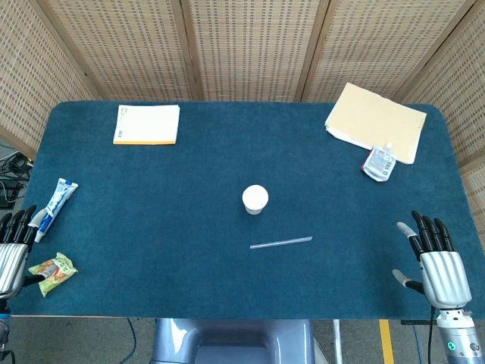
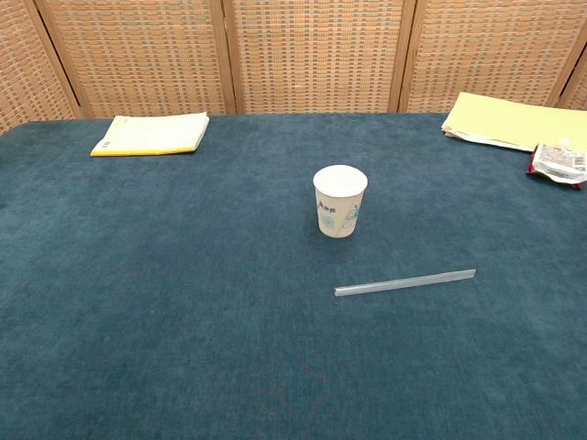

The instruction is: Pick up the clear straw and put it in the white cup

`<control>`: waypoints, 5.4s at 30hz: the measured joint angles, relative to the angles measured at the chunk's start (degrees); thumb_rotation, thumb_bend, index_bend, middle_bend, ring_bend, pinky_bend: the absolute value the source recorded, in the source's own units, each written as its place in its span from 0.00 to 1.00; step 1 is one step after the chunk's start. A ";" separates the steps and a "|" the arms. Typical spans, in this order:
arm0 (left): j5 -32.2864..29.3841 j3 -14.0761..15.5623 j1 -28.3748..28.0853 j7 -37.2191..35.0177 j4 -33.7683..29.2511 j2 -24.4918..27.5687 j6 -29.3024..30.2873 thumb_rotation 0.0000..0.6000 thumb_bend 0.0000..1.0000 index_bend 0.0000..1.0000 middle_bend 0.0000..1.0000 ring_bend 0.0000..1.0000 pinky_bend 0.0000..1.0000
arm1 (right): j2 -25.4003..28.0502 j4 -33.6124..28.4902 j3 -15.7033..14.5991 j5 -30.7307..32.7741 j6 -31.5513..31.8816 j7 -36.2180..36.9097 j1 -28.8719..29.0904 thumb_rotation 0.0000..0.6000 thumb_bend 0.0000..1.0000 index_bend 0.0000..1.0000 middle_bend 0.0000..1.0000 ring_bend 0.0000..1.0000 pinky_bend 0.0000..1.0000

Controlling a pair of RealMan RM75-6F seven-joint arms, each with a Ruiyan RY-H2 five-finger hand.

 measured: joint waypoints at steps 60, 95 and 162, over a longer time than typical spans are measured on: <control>-3.23 -0.77 -1.07 -4.09 2.84 -0.44 -3.79 1.00 0.09 0.00 0.00 0.00 0.00 | -33.79 5.58 11.58 27.73 -32.11 -24.79 29.67 1.00 0.50 0.52 0.13 0.00 0.00; -2.84 -0.47 -1.09 -3.94 2.41 -0.29 -3.43 1.00 0.09 0.00 0.00 0.00 0.00 | -29.13 -0.99 11.24 29.83 -25.98 -26.84 31.09 1.00 0.50 0.52 0.13 0.02 0.00; -3.11 -0.09 -1.70 -3.08 2.53 -0.78 -4.50 1.00 0.09 0.00 0.00 0.00 0.00 | -33.52 10.75 5.62 32.81 -30.67 -20.89 30.42 1.00 0.55 0.60 0.21 0.05 0.00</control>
